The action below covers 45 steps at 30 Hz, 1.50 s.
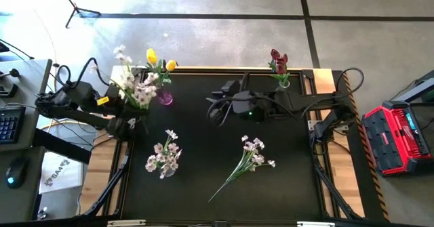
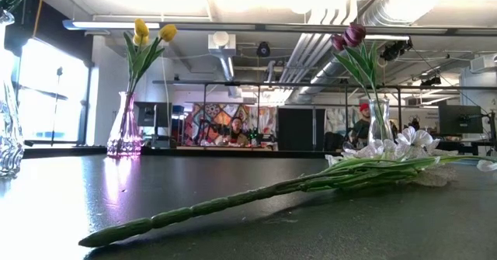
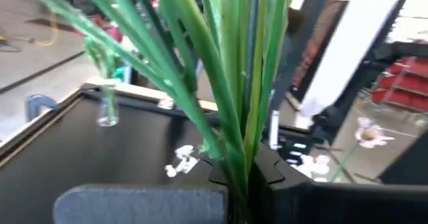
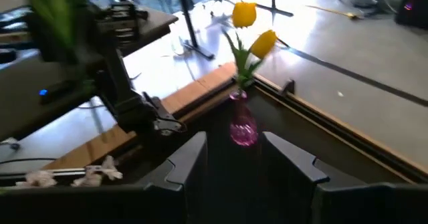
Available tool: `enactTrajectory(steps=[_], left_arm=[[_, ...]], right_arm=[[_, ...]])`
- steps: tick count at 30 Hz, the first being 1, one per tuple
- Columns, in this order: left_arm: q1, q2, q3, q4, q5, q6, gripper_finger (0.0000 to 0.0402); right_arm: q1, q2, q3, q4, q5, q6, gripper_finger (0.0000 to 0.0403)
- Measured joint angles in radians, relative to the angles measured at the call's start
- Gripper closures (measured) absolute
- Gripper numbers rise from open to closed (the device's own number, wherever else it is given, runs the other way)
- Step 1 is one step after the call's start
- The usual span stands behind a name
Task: Sort flowers into vase by color
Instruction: Put the right white flower into the bottom transparent vase
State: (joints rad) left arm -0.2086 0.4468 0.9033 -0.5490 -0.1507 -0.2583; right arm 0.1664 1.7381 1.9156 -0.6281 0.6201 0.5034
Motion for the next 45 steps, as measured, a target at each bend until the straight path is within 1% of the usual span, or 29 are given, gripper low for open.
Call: enactTrajectory(steps=[3,7,10,14,16,21,27,29,32,35,39,45], left_arm=[[-0.027,0.012,-0.06,0.116,0.036,0.006,0.0401],[-0.096,0.008,-0.195,0.307,0.048,-0.002,0.0401],[-0.155,-0.008,-0.263,0.361,0.029,0.024,0.0401],[-0.202,-0.029,-0.284,0.368,0.013,0.11,0.0401],[-0.217,-0.037,-0.284,0.372,0.028,0.122,0.0401],[-0.255,-0.053,-0.284,0.375,0.132,0.122,0.0401],[-0.324,-0.049,-0.285,0.41,0.214,0.21,0.0401],[-0.345,-0.048,-0.304,0.457,0.237,0.216,0.0401],[-0.366,-0.048,-0.366,0.571,0.231,0.225,0.0401],[-0.371,-0.048,-0.435,0.627,0.216,0.236,0.0401],[-0.371,-0.048,-0.478,0.635,0.189,0.24,0.0401],[-0.371,-0.048,-0.507,0.629,0.167,0.304,0.0401]], right_arm=[[0.01,-0.001,0.0,-0.053,0.023,0.049,0.0274],[0.029,-0.001,0.0,-0.132,0.051,0.146,0.0274],[0.051,-0.001,0.0,-0.175,0.106,0.208,0.0274],[0.07,-0.001,0.0,-0.193,0.193,0.223,0.0274],[0.07,-0.001,0.0,-0.198,0.195,0.237,0.0274],[0.058,-0.001,0.0,-0.221,0.199,0.272,0.0274],[0.043,0.017,0.0,-0.235,0.183,0.337,0.0274],[0.043,0.023,0.0,-0.239,0.176,0.361,0.0274],[0.05,0.029,0.0,-0.245,0.173,0.401,0.0274],[0.066,0.032,0.0,-0.243,0.171,0.439,0.0274],[0.097,0.034,0.0,-0.242,0.178,0.468,0.0274],[0.139,0.034,0.0,-0.243,0.201,0.508,0.0274]])
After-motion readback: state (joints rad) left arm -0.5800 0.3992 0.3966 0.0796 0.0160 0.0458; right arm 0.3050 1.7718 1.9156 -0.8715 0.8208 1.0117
